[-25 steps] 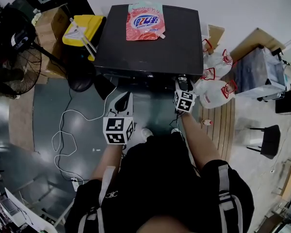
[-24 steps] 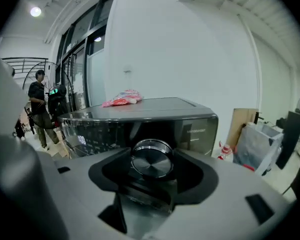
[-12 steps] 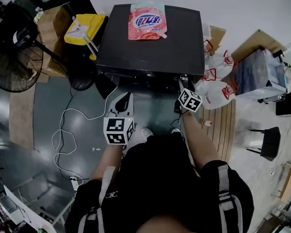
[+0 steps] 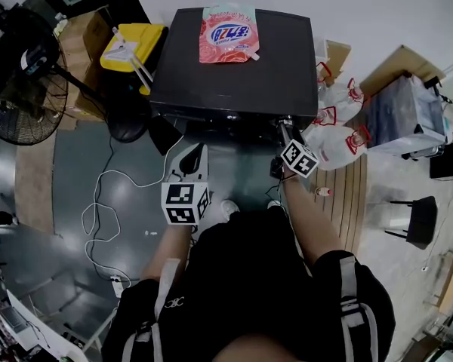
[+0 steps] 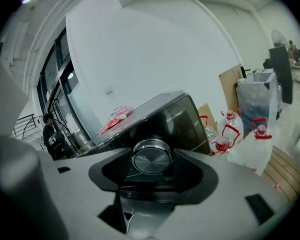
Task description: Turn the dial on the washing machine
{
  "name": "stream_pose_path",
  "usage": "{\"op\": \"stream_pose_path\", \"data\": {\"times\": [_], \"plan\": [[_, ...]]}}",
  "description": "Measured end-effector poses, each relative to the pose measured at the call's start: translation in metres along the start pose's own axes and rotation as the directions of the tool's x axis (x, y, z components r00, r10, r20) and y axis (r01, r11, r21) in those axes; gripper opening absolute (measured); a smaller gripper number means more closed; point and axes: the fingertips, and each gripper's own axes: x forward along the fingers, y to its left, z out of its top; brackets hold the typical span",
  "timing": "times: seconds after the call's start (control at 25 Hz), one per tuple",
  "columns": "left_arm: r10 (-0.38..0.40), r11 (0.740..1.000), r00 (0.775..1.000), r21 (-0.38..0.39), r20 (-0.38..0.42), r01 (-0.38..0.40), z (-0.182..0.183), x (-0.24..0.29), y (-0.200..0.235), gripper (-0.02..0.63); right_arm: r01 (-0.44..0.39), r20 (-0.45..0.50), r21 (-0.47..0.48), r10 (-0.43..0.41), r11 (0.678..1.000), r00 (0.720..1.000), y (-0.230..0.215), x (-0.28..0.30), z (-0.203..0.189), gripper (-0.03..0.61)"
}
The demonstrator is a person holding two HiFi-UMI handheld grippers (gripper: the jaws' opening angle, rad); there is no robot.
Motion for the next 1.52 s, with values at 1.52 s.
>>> {"op": "stream_pose_path", "data": {"times": [1.52], "plan": [[-0.092, 0.995, 0.984, 0.04, 0.155, 0.087, 0.09, 0.052, -0.103, 0.003, -0.083, 0.269, -0.504, 0.248, 0.859, 0.931, 0.109, -0.164, 0.19, 0.008]]}}
